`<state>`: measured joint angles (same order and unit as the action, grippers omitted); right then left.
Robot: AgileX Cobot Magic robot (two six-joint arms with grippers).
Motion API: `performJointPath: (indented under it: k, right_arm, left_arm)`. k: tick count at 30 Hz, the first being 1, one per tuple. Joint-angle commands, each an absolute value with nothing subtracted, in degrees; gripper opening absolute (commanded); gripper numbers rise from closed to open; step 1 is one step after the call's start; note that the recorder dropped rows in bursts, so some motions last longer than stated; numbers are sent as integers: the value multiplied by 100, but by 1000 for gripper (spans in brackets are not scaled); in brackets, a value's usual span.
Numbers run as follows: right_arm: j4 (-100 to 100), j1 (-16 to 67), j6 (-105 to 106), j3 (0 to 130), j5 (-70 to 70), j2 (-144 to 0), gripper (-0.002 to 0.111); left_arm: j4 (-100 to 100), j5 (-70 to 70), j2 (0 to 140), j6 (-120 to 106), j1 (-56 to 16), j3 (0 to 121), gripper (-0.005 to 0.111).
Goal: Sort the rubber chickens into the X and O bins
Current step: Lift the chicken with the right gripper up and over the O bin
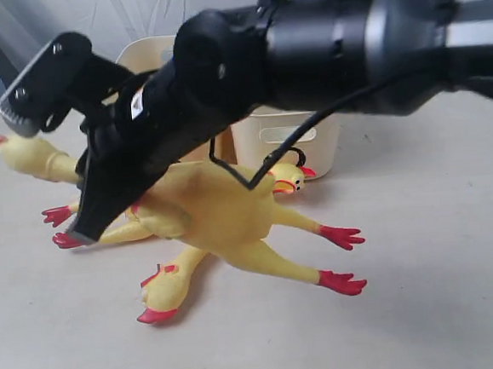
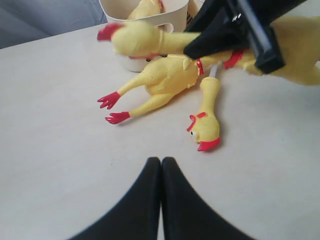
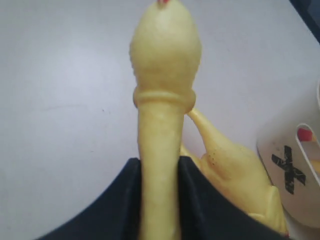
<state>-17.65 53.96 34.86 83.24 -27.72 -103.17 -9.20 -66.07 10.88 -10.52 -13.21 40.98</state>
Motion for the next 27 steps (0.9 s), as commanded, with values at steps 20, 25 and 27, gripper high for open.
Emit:
performJointPath:
  k: [20, 25, 27]
  right_arm:
    - [-521, 4850, 0, 8322, -3068, -8104, -1]
    - [-518, 4566, 0, 8322, -3068, -7962, -1]
    - [-518, 4475, 0, 8322, -3055, -7962, -1]
  left_arm:
    - [-1068, -6709, 1037, -1013, -1323, 4089, 0]
    - [-1023, -6672, 1037, -1050, -1323, 4089, 0]
    - [-1024, -6661, 1037, -1050, -1323, 4089, 0]
